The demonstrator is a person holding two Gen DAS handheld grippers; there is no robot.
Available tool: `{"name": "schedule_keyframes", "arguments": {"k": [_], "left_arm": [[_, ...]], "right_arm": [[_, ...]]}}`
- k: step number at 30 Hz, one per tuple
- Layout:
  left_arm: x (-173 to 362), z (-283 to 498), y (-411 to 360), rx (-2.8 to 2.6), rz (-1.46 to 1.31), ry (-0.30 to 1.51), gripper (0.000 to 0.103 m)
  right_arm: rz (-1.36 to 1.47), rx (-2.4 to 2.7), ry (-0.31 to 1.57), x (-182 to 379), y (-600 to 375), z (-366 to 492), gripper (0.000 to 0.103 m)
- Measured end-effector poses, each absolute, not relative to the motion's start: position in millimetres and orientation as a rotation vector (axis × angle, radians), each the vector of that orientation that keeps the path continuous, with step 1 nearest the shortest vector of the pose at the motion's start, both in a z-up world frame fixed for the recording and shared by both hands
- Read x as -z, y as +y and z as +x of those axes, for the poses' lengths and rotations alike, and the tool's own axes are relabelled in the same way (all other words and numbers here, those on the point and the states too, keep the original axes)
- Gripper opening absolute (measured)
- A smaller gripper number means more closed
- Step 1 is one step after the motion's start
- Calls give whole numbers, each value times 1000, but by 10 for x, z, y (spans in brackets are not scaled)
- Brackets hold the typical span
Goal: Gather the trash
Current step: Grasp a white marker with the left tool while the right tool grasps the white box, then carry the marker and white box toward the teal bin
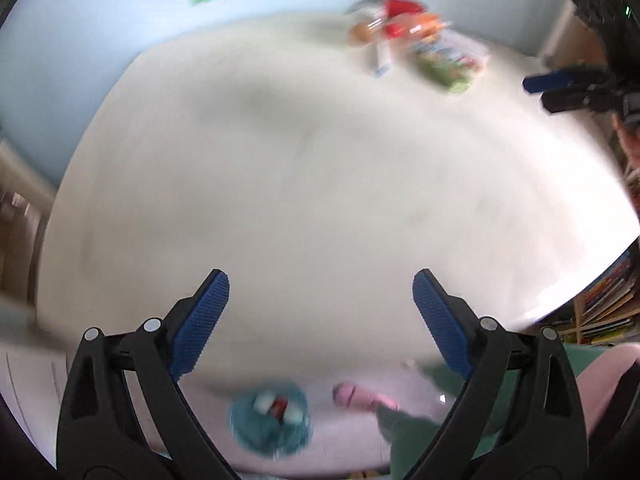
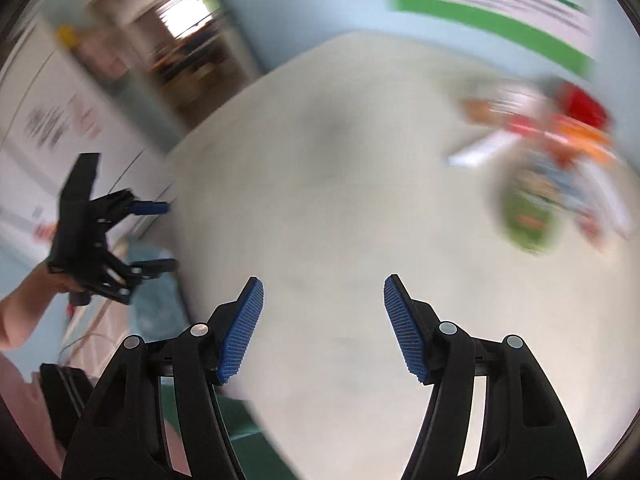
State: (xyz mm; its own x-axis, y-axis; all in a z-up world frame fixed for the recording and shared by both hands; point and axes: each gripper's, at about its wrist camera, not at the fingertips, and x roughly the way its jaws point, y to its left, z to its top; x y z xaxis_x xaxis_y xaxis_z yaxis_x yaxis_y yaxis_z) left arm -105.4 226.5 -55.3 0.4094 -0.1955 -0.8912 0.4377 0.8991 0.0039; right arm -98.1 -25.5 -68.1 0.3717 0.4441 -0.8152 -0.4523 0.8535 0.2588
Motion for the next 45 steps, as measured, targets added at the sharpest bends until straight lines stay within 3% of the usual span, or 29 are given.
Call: {"name": "schedule_keyframes", "arguments": {"k": [5, 12, 16, 20, 24, 27, 29, 32, 33, 45], "left_arm": [[511, -258, 1425, 490, 324, 1044, 91], [668, 752, 551, 512, 422, 999, 91], [923, 1122, 261, 506, 450, 1038, 77], [1148, 1383, 102, 485, 491, 1075, 75], [1320, 1564, 7, 493, 508, 1119, 57], [1365, 1636, -25, 487, 501, 1126, 55], [1364, 1665, -23, 498, 478, 1124, 45], [1377, 1722, -46, 522, 444, 1128, 14], [1377, 1724, -51, 528, 434, 1131, 11], [927, 1157, 180, 556, 403, 1082, 11]], "right_arm": [[-7, -423, 1012, 738, -1326, -697, 64], [-68, -369, 987, 893, -1997, -52, 64], [-83, -391, 992, 1051, -2145, 420, 64], [-100, -433, 1016, 1222, -2118, 738, 64], [-115, -469, 1038, 1419, -2073, 927, 64], [-103, -495, 1051, 1541, -2050, 1025, 63], [-109, -504, 1053, 1582, -2028, 1051, 58], [-102, -500, 1052, 1592, -2032, 1069, 53], [-98, -500, 1052, 1583, -2040, 1074, 52], [-33, -504, 1026, 949, -2206, 536, 50]]}}
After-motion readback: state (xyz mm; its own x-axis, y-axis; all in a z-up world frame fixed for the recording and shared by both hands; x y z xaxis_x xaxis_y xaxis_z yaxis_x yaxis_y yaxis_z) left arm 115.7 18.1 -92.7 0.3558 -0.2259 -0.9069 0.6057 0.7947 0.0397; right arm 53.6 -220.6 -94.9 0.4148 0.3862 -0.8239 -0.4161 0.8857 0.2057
